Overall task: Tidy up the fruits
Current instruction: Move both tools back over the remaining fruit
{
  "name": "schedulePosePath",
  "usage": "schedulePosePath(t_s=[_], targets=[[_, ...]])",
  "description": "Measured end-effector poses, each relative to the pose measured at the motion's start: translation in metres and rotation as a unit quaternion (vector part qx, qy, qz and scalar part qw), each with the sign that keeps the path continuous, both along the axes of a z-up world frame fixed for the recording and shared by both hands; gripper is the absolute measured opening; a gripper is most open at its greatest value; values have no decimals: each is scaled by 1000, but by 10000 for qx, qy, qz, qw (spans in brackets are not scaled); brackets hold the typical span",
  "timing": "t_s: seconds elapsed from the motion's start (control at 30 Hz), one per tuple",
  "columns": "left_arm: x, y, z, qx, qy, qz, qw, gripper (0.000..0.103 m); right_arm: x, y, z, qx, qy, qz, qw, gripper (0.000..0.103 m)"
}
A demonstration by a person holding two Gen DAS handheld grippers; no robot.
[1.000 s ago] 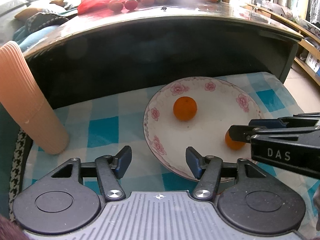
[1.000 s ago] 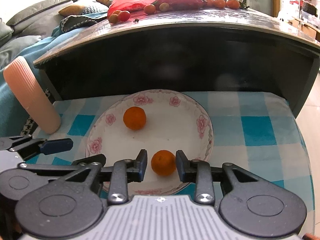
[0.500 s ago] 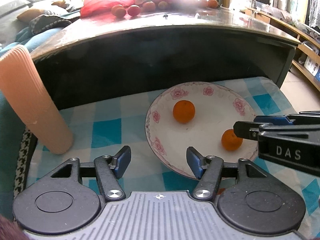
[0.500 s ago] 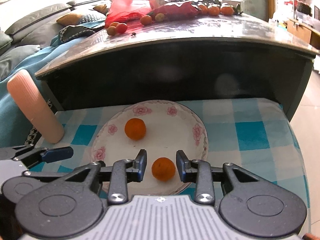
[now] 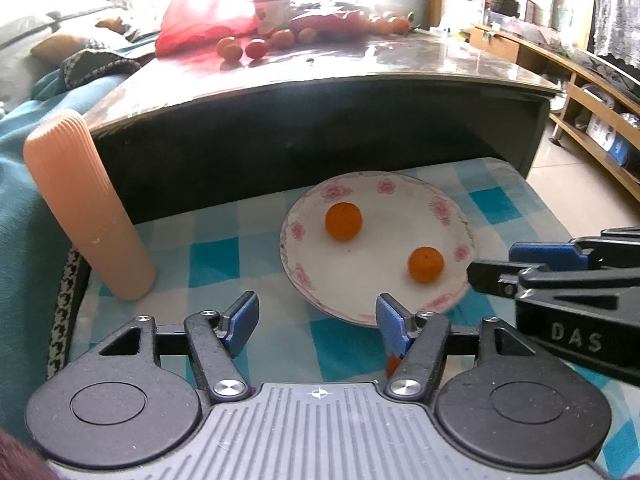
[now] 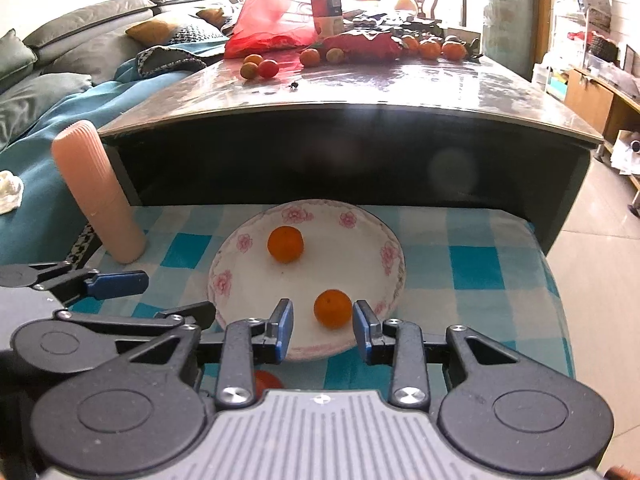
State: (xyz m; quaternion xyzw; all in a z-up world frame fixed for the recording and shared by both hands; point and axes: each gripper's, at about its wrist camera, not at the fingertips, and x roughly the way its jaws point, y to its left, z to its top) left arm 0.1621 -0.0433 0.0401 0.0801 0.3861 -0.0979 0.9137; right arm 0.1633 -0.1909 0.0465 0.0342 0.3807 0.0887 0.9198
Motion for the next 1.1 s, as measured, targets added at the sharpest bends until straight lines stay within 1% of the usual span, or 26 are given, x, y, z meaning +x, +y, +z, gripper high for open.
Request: schedulePosePath(t_s=[0.07, 0.17, 0.4, 0.53, 0.9, 1.1], targets=[[-6, 1, 1, 32, -28, -18, 10000, 72, -6, 1, 1, 10, 31, -20, 10000, 47], [-13, 4, 1, -9, 11, -35, 10000, 72, -16, 4, 3, -21, 33, -35, 10000, 48], [-32, 14, -3, 33, 112, -46, 9999, 72, -34, 14, 4, -109, 91, 48, 9999, 48], [-44, 19, -6, 116, 176, -85, 9997, 72, -45, 22, 1, -179, 161, 92, 9997, 48], [-79, 35, -21, 326, 418, -157, 9985, 71, -74, 47, -10, -438, 514, 404, 9969, 47], [-88, 43, -28, 379, 538, -155, 9977, 69, -85, 60, -17, -564, 669, 613, 9943, 48]])
